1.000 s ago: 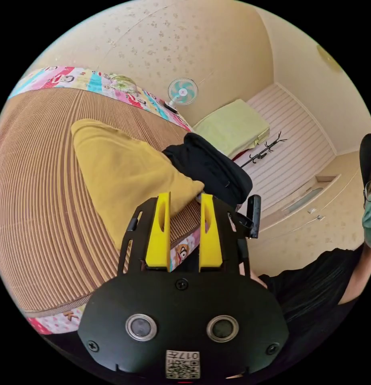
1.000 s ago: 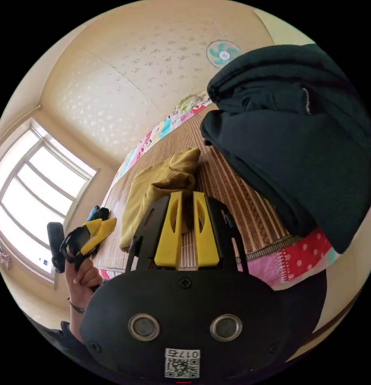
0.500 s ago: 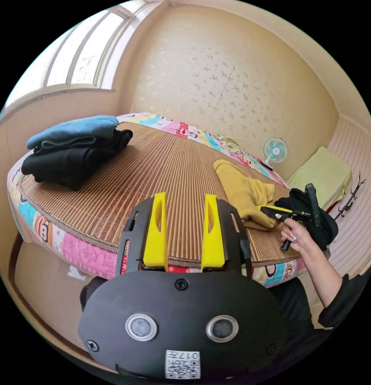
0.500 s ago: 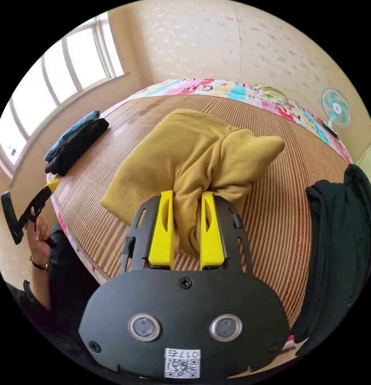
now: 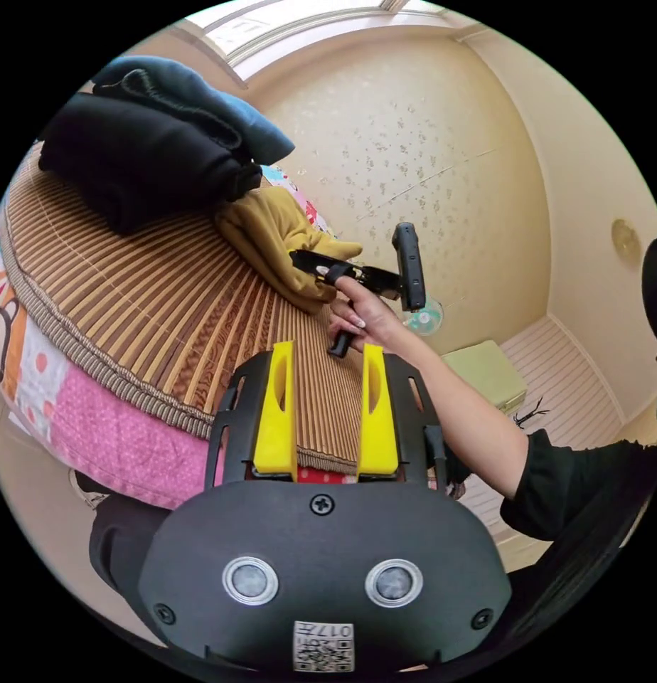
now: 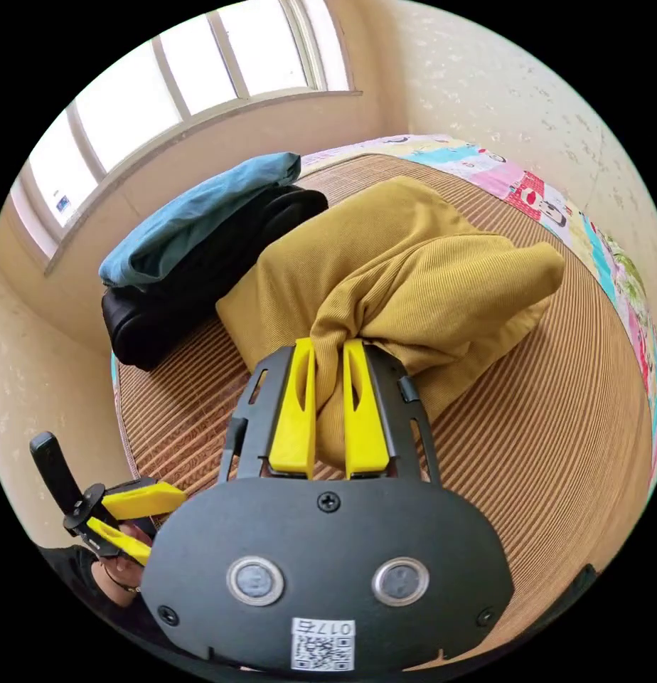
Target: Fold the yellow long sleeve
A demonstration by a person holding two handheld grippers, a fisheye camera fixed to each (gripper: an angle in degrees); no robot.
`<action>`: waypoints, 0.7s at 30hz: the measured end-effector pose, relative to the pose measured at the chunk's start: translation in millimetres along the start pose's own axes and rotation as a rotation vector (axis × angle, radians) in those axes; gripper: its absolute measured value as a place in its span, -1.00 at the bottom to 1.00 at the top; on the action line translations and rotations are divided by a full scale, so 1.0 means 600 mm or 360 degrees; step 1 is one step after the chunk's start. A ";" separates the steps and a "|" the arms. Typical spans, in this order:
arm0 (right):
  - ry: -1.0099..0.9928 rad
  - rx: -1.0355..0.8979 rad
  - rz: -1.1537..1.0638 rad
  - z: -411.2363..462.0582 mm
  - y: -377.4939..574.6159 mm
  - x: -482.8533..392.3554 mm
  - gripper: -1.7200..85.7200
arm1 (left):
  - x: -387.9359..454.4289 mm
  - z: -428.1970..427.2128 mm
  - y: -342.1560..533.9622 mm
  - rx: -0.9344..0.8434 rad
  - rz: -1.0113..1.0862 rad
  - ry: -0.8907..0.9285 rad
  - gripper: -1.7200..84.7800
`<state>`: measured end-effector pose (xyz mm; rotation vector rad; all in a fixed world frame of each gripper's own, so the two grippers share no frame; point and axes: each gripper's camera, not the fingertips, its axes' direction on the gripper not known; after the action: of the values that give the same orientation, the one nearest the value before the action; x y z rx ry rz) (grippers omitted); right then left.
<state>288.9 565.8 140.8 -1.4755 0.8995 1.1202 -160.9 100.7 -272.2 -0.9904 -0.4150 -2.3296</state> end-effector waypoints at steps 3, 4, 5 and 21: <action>0.0181 -0.0143 -0.0169 0.017 -0.027 -0.048 -0.79 | -0.002 -0.045 -0.023 0.0016 0.0040 0.0197 -0.65; 0.0257 -0.0181 -0.0237 0.008 -0.023 -0.058 -0.79 | -0.002 -0.057 -0.031 -0.0011 0.0068 0.0326 -0.65; 0.0335 -0.0188 -0.0288 -0.013 -0.006 -0.062 -0.80 | 0.000 -0.065 -0.037 -0.0066 0.0100 0.0478 -0.65; 0.1293 0.0230 0.0949 -0.615 0.747 0.274 -0.67 | 0.106 -0.091 -0.091 -0.0782 -0.0299 0.1504 -0.65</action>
<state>-16.7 122.0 -131.3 -1.5961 2.0390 0.8036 -260.4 93.4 -266.0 0.0620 0.4753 -2.8016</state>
